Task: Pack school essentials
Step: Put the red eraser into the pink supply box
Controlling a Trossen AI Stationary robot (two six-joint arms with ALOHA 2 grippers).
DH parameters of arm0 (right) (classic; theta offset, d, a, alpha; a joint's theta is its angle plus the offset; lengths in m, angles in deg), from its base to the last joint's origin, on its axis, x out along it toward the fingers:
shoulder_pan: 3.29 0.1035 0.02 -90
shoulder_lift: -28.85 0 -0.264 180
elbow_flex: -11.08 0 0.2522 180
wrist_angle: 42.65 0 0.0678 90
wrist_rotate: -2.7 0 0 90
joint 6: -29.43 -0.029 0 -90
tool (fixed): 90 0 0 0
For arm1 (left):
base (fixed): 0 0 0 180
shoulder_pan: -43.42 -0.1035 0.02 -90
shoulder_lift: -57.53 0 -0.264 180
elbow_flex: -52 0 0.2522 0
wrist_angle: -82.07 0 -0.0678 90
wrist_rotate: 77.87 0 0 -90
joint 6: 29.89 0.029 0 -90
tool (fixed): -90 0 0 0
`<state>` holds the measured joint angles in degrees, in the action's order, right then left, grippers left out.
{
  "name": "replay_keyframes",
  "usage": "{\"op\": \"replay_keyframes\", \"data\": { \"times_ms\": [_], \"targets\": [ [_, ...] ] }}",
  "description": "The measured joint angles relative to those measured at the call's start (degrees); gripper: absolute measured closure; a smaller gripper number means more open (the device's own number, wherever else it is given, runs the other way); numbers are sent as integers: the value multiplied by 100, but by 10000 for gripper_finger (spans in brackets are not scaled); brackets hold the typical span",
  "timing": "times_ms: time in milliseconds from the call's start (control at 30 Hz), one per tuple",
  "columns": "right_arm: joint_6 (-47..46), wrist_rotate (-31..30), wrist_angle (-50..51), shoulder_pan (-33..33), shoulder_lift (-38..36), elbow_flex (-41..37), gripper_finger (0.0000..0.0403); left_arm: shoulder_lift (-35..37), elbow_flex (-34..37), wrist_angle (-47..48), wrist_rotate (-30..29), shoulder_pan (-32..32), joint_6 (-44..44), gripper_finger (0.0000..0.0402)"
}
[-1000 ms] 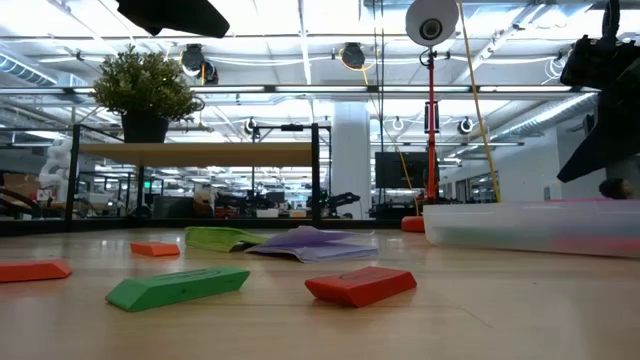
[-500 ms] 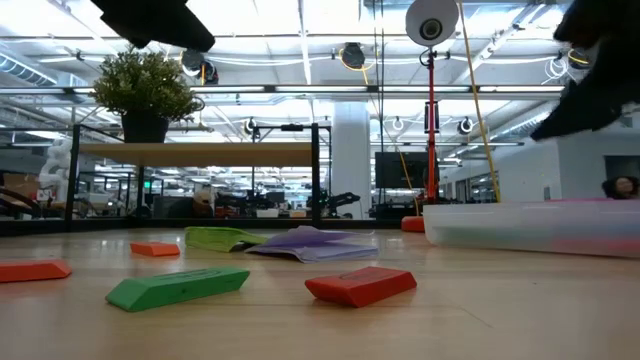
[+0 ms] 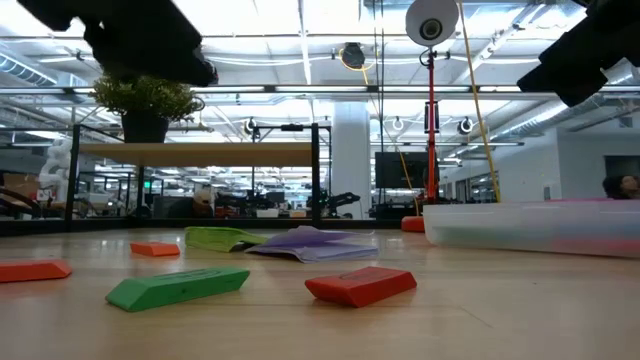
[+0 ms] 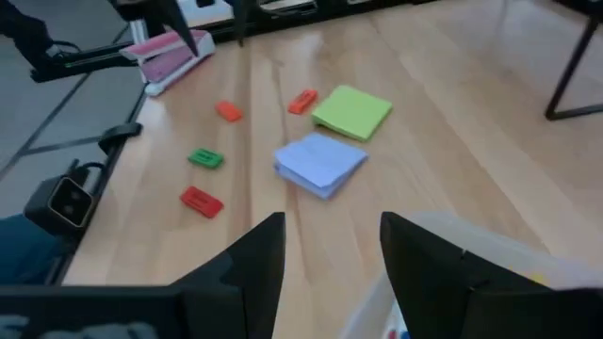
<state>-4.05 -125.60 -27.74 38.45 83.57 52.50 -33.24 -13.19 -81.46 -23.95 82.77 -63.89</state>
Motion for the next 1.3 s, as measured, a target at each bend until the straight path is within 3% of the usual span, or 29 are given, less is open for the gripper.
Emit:
{"op": "replay_keyframes", "data": {
  "times_ms": [367,533,767,1033,1167,1300],
  "targets": [
    [-20,834,-1395,-238,1269,2,236,-12,472,-559,42,201,-164,188],
    [163,1374,-1686,-530,1751,159,236,-584,431,-1250,43,377,-109,188],
    [1149,2350,-1687,-770,3021,1300,236,-1477,15,-1518,2,472,-220,188],
    [2093,3107,-1630,-910,4540,2806,211,-1525,-43,-1487,-294,461,92,188],
    [2460,3117,-1671,-949,5160,3254,190,-1525,-43,-1447,-455,439,257,188],
    [2694,3509,-1705,-1095,5648,3542,180,-1525,-41,-1464,-498,422,263,188]
  ]
}}
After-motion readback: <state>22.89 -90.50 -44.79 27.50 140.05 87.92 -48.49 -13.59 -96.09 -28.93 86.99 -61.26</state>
